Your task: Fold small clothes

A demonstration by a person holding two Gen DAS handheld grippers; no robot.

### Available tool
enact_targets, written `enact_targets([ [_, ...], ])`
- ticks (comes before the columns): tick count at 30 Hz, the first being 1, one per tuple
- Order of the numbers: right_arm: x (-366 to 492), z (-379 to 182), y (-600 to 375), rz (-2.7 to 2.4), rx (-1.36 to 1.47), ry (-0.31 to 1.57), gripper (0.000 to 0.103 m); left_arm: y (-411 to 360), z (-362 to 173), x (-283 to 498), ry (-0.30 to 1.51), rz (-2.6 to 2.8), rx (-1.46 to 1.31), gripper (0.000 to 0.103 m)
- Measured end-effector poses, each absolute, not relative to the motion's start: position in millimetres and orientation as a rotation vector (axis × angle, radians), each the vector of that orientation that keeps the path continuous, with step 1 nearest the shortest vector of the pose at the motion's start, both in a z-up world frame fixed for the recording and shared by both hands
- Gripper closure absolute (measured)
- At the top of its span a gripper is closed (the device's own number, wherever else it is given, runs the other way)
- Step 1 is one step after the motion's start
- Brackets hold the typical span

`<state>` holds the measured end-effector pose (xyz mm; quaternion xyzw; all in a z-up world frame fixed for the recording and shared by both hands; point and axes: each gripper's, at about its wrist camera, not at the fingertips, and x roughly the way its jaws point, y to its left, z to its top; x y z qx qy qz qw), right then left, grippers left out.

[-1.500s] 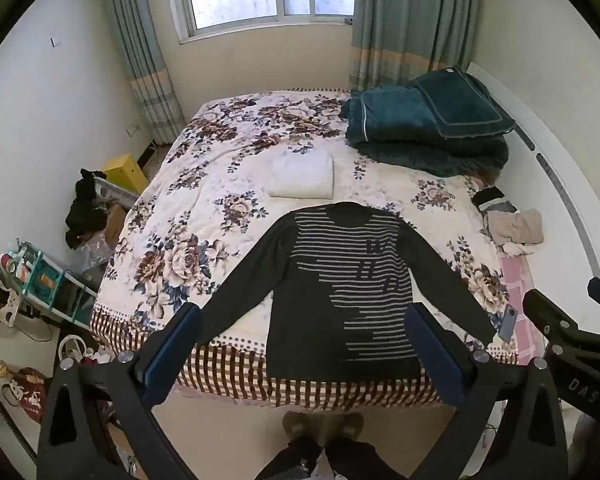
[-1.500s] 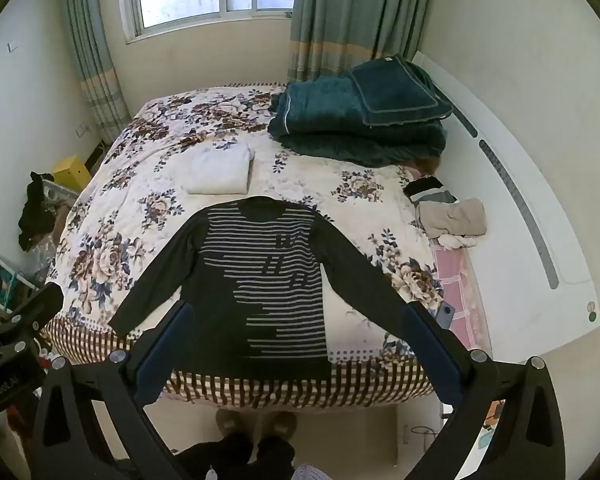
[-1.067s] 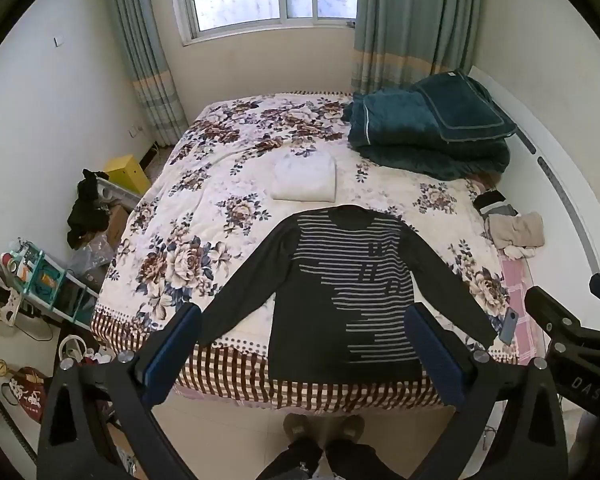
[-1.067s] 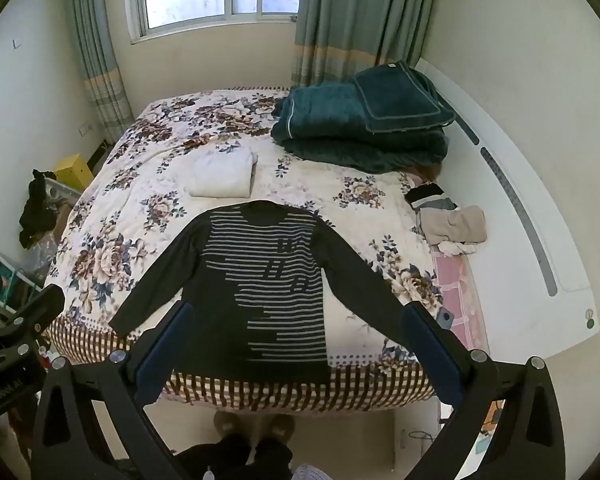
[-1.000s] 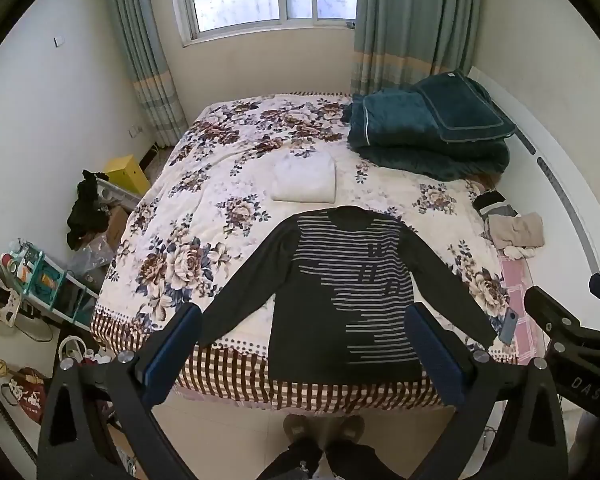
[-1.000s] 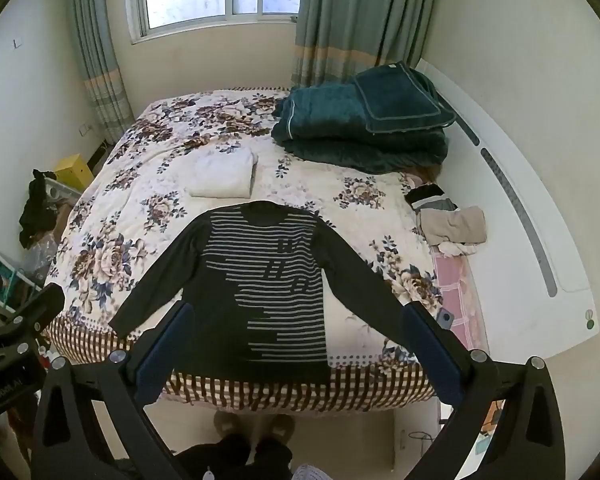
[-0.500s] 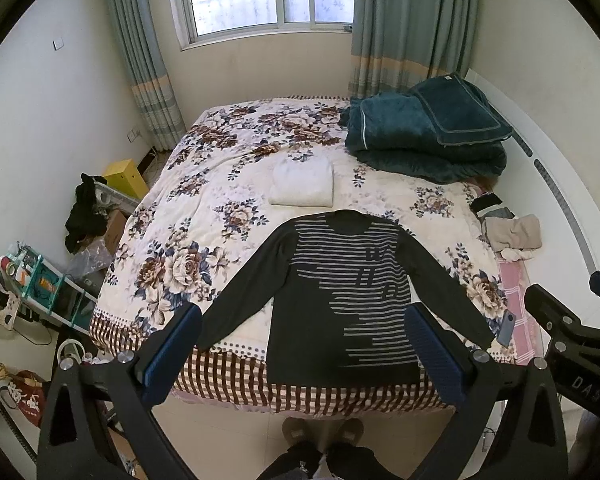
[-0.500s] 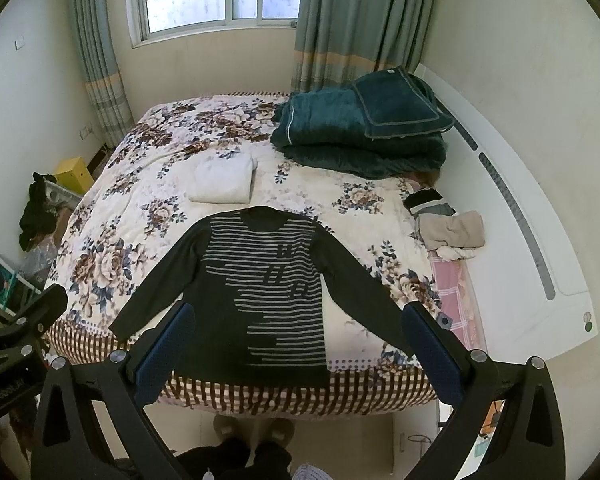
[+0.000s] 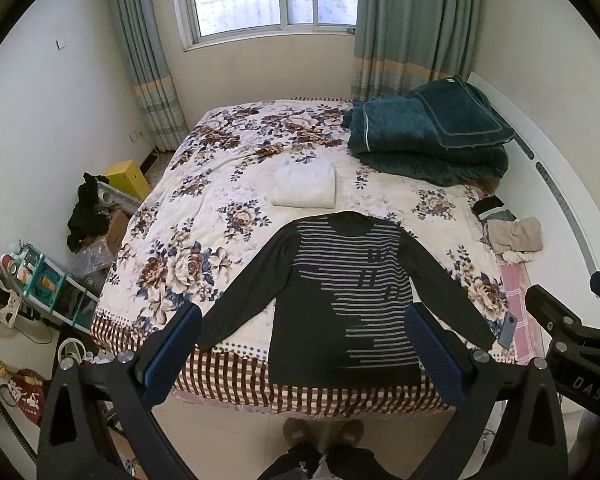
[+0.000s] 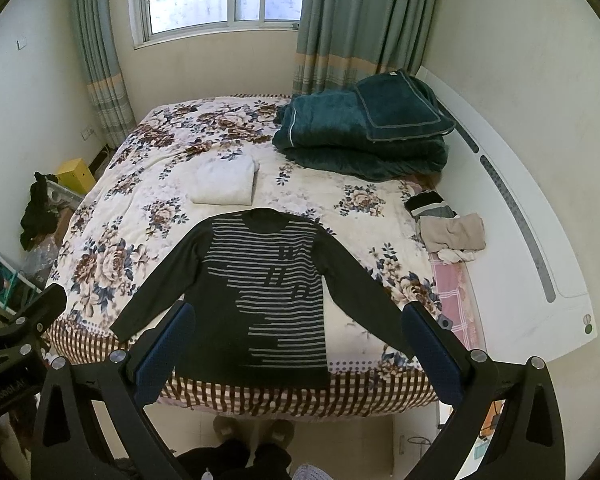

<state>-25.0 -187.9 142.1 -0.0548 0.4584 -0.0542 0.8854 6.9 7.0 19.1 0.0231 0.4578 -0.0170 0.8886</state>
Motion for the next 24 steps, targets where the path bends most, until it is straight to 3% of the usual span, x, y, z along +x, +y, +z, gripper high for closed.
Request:
enact_targets([
  [24,-24.8,146.4,-185.2,-0.113,-0.123,0.940,0.000,11.8,21.7,6.7,0.941,-0.040,0.048,0.000],
])
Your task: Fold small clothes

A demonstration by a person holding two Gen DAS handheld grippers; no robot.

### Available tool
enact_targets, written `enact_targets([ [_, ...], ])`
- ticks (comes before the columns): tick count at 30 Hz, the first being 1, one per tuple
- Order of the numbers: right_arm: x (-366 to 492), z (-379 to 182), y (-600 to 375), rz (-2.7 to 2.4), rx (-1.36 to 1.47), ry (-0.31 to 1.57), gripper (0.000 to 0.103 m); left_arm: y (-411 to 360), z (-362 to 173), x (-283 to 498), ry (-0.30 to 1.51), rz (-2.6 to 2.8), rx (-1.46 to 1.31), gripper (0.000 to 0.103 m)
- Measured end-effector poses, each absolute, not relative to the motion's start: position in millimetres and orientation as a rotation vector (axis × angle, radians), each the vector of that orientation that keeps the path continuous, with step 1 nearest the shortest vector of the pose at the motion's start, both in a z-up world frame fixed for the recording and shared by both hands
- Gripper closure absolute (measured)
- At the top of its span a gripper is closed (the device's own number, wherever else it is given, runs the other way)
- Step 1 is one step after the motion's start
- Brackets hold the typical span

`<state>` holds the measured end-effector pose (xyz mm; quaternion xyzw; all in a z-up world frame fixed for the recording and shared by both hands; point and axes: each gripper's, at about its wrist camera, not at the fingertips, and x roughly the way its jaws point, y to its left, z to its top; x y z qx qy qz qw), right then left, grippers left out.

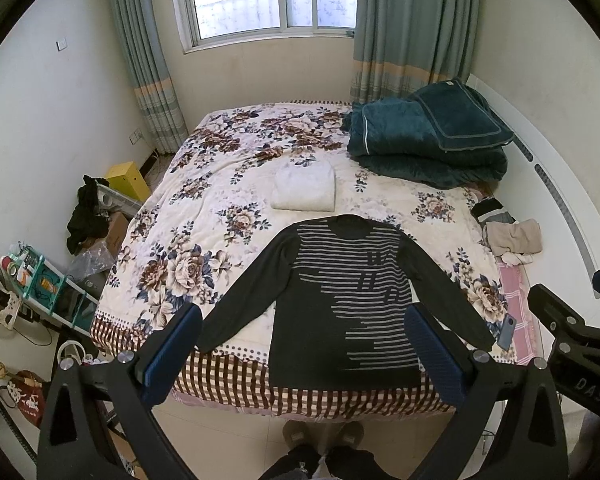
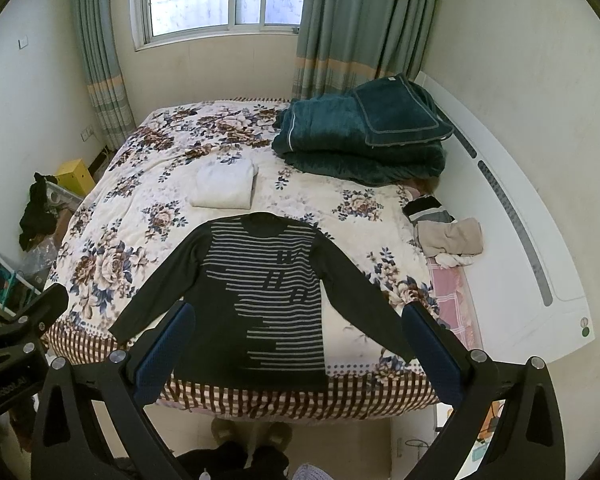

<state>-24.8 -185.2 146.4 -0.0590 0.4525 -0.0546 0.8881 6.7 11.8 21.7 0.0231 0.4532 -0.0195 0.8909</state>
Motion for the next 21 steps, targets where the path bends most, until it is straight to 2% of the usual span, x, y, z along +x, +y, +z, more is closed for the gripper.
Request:
enact_targets([
  [21,-22.6,153.9,-182.3,-0.109,-0.121,0.932,0.000,10.6,24.9,9.1,0.933,-0.040,0.048,0.000],
])
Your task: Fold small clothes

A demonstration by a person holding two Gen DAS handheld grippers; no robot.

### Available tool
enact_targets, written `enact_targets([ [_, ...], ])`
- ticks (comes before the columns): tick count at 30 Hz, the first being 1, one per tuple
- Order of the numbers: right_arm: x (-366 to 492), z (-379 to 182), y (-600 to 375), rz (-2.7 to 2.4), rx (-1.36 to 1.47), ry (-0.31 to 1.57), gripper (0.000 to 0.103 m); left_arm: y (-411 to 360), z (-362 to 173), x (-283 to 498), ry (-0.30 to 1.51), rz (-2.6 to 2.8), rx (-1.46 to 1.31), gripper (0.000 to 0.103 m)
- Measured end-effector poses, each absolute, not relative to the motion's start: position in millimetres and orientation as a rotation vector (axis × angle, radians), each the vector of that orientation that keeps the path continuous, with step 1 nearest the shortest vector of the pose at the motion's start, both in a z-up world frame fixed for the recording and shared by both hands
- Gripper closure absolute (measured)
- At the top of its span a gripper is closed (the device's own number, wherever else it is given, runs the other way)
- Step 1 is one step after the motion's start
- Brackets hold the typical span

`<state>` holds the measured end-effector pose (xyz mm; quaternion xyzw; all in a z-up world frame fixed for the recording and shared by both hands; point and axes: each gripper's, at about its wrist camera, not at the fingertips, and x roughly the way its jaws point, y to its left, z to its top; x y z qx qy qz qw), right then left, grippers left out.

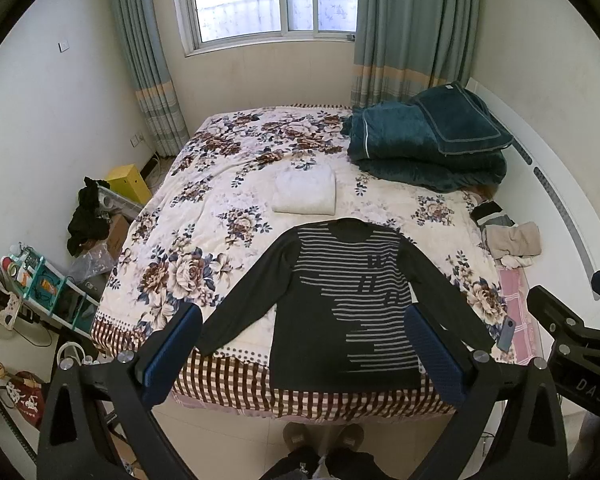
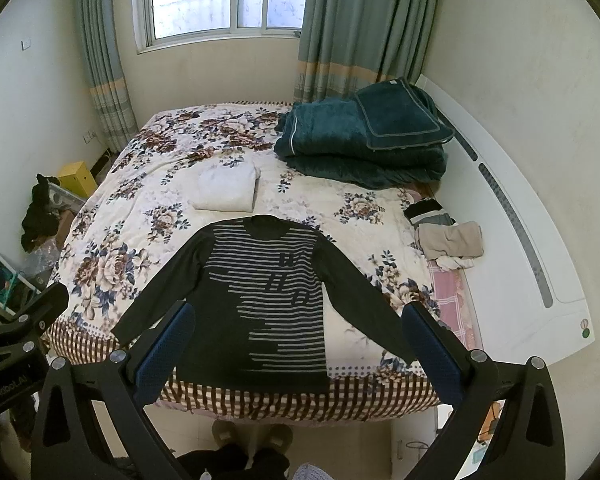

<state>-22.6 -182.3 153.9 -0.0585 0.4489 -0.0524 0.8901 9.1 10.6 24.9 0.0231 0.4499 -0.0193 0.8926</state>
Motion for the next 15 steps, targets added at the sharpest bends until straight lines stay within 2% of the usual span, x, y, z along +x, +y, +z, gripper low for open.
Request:
enact_targets([
  [11,-13.8,156.6,-182.6,-0.120,-0.098,0.934,0.000,8.4,20.9,20.4,0.922,-0.054,0.044,0.000],
  [15,-0.1,126.5,-200.9,-0.165,-0.020,0.953,0.000,12.1,-9.8,47.0,0.866,-0.023,0.057,0.000],
])
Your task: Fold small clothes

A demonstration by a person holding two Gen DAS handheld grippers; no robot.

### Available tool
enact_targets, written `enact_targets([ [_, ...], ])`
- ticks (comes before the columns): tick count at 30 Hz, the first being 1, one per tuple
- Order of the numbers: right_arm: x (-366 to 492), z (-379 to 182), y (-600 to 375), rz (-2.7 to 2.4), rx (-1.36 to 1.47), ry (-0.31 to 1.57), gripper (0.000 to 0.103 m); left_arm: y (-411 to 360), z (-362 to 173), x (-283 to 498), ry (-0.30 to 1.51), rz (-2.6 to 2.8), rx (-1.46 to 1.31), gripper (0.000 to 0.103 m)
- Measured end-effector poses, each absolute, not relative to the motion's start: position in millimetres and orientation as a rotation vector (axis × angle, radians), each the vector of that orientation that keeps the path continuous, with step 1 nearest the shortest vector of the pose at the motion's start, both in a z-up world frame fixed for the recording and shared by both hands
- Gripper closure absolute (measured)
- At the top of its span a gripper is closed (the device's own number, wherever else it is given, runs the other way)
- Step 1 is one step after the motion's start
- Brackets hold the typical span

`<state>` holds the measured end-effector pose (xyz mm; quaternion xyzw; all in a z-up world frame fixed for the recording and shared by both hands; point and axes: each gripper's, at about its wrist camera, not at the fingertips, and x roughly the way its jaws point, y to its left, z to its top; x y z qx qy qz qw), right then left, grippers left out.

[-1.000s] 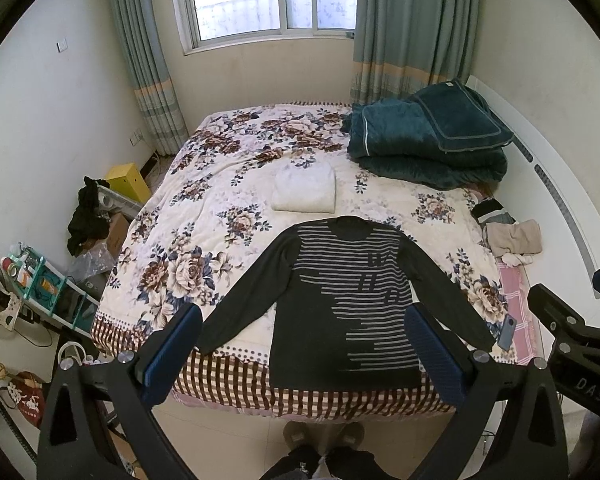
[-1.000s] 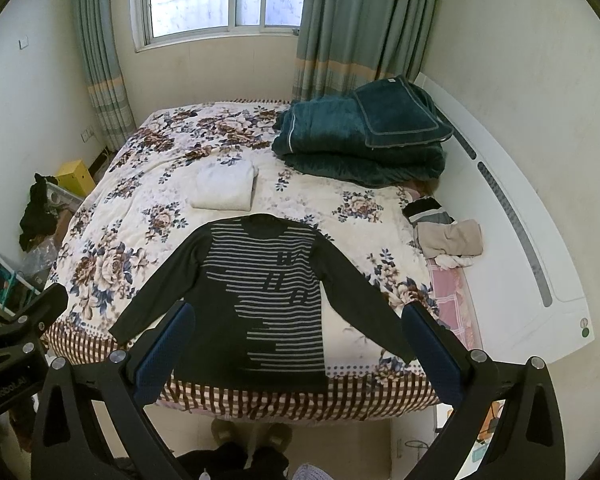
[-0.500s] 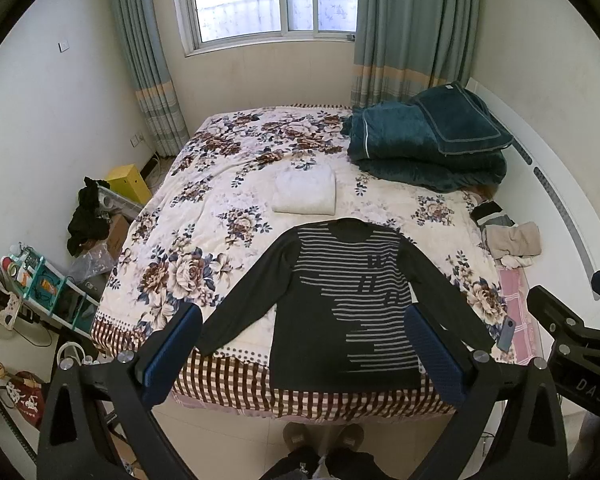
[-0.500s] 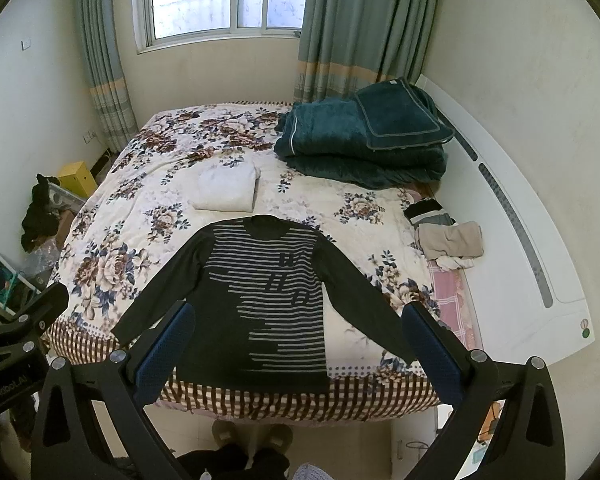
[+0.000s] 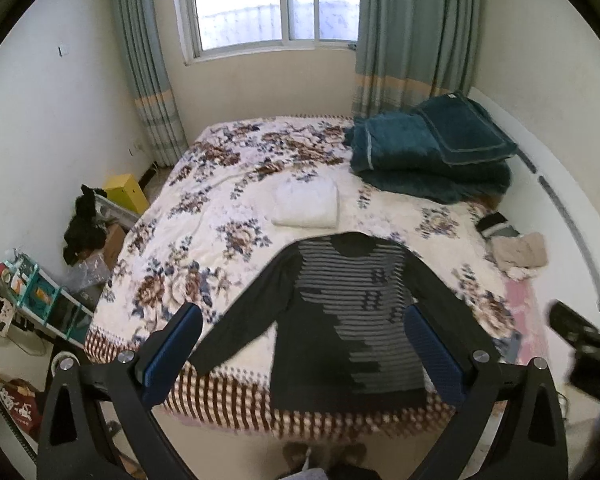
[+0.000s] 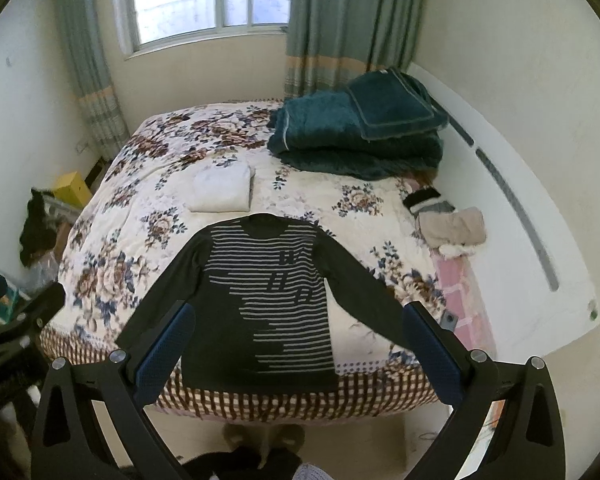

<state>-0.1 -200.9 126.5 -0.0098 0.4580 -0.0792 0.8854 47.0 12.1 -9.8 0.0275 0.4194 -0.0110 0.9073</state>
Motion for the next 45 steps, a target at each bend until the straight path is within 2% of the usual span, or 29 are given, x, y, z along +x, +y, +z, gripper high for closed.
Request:
enact_targets([
  [5,20.3,51.4,-273.3,-0.333,0.136,1.019,0.000,5.6,-83.6,85.5,0.923,0.010,0.101,0.000],
  [11,29.3,-70.4,-410.7,-0.561,0.299,1.142,0.001,-31.6,-176.5,130.8,0.987,0.043,0.186,0.000],
  [12,25.5,-92.4,-438.3,-0.594,0.325,1.157,0.004,-42.2,-197.4,141.8,1.010,0.057,0.209,0.000],
  [14,26.3,-146.1,-492.3,-0.648,0.389,1.193,0.027,-54.0,-229.3,154.2,1.049,0.071,0.227,0.000],
  [15,25.3,-169.9,-514.1,-0.672,0.413,1.209,0.031,-61.0,-245.9,161.9,1.069,0.077,0.235,0.000],
  [18,24.8,-258.6,-592.5,-0.741,0.530,1.260,0.032,-86.8,-311.7,189.0,1.146,0.092,0.259,0.000],
  [22,19.2,-372.1,-690.2,-0.850,0.728,1.237,0.032,-116.7,-390.7,219.2,1.219,0.091,0.311,0.000],
  [29,39.9,-516.1,-766.7,-0.890,0.878,1.242,0.031,-166.1,-492.3,266.5,1.265,0.087,0.369,0.000],
  [32,51.0,-544.1,-771.6,-0.888,0.867,1.262,0.032,-182.2,-518.6,282.3,1.289,0.086,0.384,0.000],
  [33,52.2,-542.2,-769.6,-0.881,0.852,1.235,0.039,-186.2,-525.2,284.7,1.299,0.084,0.386,0.000],
  [35,57.2,-536.9,-765.9,-0.854,0.808,1.236,0.100,-194.3,-533.6,290.5,1.310,0.072,0.383,0.000],
  [41,57.4,-490.6,-785.2,-0.900,0.719,1.129,0.101,-209.8,-538.1,296.0,1.320,0.034,0.369,0.000],
  [45,88.6,-485.9,-786.6,-0.897,0.697,1.175,0.101,-213.4,-543.7,297.0,1.328,0.018,0.369,0.000],
])
